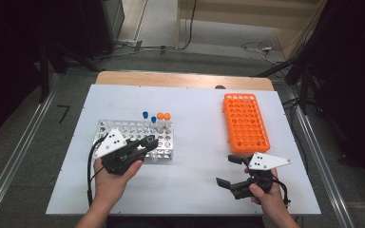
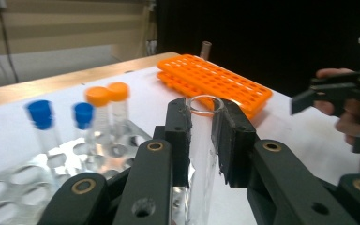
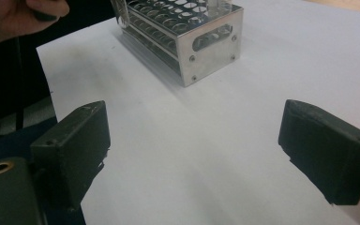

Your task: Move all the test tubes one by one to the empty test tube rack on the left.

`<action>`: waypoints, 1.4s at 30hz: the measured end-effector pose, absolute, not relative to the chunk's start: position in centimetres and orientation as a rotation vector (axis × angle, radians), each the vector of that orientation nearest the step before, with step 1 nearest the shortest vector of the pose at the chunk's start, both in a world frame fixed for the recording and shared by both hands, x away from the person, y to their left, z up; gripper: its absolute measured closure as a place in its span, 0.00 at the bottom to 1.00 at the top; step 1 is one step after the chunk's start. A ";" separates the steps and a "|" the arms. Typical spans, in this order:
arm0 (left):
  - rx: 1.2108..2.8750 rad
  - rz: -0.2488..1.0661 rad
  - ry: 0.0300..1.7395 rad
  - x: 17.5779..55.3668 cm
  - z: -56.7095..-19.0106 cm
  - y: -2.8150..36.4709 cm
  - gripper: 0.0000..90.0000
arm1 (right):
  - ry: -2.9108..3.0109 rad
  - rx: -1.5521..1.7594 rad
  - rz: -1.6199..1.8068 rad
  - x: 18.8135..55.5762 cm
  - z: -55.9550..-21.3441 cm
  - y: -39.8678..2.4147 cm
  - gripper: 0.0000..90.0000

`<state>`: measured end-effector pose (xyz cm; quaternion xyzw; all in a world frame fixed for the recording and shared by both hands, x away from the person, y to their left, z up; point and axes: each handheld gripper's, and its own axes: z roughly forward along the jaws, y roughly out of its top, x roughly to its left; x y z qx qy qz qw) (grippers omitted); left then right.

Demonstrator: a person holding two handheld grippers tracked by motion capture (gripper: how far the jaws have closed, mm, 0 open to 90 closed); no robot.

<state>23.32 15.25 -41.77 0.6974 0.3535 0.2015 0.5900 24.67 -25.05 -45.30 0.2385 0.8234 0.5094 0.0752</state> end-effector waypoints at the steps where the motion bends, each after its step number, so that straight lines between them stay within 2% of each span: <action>1: 1.617 0.480 0.829 23.5 -41.7 15.5 0.85 | 2.468 0.706 1.528 24.7 -45.4 -25.3 0.07; 6: 1.592 0.529 0.859 24.6 -41.1 16.7 0.85 | 2.461 0.707 1.559 25.1 -45.7 -27.0 0.00; 16: 1.539 0.585 0.915 27.5 -40.4 18.4 0.85 | 2.416 0.792 1.526 26.2 -46.1 -29.3 0.00; 26: 1.496 0.630 1.007 30.6 -41.3 19.6 0.85 | 2.387 0.836 1.524 26.6 -46.2 -30.2 0.00; 42: 1.542 0.651 1.086 32.9 -43.1 18.8 0.85 | 2.384 0.843 1.512 26.7 -46.2 -30.3 0.00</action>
